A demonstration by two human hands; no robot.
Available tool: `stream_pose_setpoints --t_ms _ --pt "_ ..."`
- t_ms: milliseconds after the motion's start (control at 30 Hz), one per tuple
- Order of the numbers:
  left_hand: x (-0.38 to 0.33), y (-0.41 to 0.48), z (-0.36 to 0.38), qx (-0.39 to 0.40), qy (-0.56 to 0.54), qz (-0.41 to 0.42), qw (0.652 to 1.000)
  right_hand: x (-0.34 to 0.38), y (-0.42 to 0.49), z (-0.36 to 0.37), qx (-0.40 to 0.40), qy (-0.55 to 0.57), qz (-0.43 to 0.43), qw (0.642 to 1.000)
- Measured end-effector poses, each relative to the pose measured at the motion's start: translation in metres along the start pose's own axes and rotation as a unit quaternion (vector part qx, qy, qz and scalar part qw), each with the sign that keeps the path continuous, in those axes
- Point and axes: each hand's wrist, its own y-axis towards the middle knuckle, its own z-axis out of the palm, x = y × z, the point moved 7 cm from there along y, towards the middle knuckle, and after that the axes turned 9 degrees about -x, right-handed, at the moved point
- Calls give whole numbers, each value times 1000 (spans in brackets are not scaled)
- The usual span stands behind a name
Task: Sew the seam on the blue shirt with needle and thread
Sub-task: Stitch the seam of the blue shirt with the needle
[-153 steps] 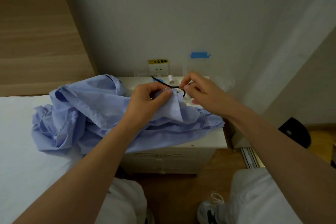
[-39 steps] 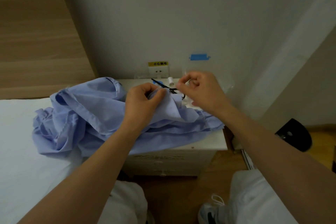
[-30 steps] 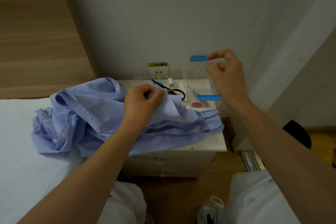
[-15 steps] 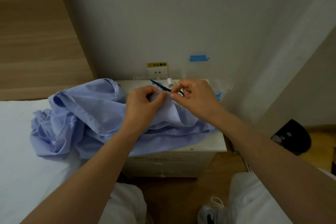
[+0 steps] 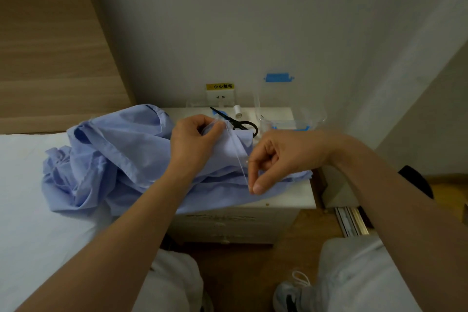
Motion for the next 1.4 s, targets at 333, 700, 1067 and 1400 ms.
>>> stream_pose_setpoints --t_ms 333,700,1067,1400 --pt "-16 -5 9 62 -33 58 996 -34 6 -51 -443 71 87 889" --pt "-10 -7 9 123 -79 -5 989 -33 10 -42 -435 63 55 897" --pt "-14 -9 10 138 -94 -25 986 -30 9 -40 -434 71 38 897" --pt "-9 -5 8 119 -79 -31 989 -24 5 -31 -421 34 26 906"
